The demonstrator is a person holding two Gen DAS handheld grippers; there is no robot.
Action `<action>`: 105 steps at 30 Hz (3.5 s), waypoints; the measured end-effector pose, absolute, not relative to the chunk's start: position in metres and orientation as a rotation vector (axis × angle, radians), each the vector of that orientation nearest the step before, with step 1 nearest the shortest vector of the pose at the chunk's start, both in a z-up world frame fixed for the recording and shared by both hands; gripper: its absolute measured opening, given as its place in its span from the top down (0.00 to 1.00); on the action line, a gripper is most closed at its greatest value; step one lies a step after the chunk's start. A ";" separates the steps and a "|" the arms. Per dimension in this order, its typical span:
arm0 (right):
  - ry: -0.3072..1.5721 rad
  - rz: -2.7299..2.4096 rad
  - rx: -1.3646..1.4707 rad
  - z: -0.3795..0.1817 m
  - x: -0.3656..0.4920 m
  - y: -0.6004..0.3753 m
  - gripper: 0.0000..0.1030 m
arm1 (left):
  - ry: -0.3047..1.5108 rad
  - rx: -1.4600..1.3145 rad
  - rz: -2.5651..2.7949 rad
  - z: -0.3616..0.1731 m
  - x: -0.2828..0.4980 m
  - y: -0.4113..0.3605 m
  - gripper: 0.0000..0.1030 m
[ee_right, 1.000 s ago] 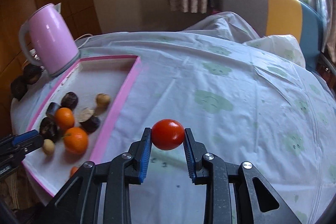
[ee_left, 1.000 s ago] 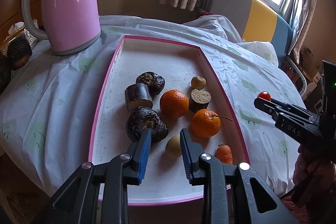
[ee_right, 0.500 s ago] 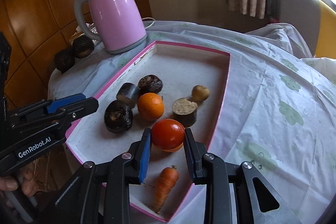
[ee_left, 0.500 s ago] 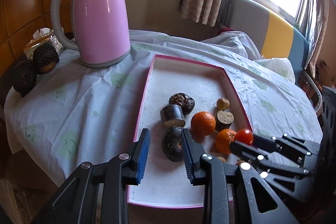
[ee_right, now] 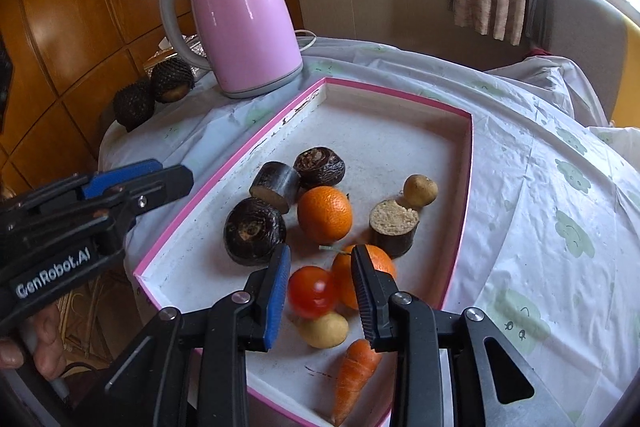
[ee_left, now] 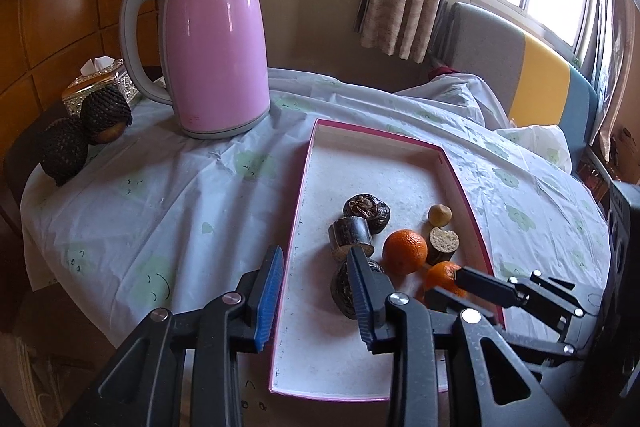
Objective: Organize fruits
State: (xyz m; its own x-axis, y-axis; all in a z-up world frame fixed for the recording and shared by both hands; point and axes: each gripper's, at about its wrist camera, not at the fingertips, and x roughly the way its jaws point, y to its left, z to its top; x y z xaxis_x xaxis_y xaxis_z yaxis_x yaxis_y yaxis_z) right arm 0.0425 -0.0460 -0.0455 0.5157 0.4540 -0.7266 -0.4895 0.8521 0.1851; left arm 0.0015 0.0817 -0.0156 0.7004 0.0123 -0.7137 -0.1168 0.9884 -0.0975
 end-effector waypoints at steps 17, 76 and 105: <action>0.861 0.530 -0.042 -0.048 0.030 -0.050 0.68 | 0.784 -0.131 0.099 -0.011 -0.004 0.081 0.59; 0.671 0.303 -0.002 -0.012 -0.003 -0.071 0.19 | 0.643 -0.088 0.179 0.018 -0.036 0.060 0.31; 0.678 0.308 -0.010 -0.016 -0.001 -0.069 0.19 | 0.672 -0.085 0.160 0.014 -0.032 0.059 0.31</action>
State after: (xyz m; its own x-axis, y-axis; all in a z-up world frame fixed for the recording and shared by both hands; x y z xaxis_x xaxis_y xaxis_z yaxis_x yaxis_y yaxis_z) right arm -0.0012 -0.0693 -0.0163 0.7350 0.2771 -0.6188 -0.2834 0.9547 0.0909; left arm -0.0324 0.0595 0.0141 0.7706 0.1202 -0.6259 -0.1751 0.9842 -0.0266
